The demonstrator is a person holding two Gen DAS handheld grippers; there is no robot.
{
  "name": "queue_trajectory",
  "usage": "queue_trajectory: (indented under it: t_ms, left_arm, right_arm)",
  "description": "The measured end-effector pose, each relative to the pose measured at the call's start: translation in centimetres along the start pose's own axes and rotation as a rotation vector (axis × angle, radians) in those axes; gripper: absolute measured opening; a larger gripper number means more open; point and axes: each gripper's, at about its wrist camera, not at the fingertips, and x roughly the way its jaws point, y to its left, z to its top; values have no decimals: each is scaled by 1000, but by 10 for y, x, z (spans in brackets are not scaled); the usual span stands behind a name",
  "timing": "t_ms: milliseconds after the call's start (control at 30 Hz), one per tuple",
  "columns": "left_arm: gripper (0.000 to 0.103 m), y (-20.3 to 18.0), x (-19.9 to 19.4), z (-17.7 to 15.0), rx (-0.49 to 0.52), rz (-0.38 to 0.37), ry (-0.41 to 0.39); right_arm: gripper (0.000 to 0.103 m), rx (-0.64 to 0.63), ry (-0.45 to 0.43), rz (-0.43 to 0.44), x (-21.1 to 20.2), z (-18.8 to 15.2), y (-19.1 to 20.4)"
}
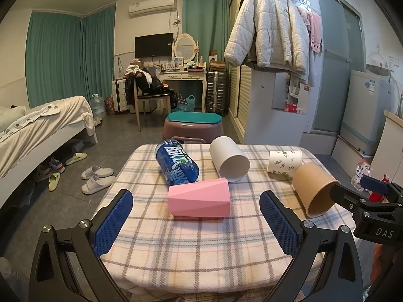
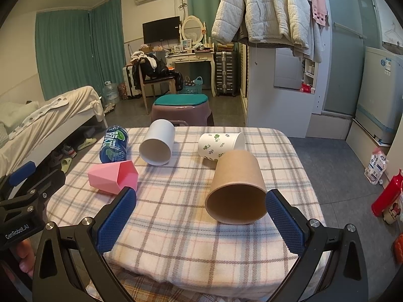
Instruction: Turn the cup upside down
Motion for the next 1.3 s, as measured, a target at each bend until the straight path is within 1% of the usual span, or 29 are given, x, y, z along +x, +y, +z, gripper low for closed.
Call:
queue_trajectory:
  t_ms: [1300]
  left_arm:
    - [103,-1,1,-1,-3,-3,0]
  right_arm:
    - [103,0,2,-2,-2,0,2]
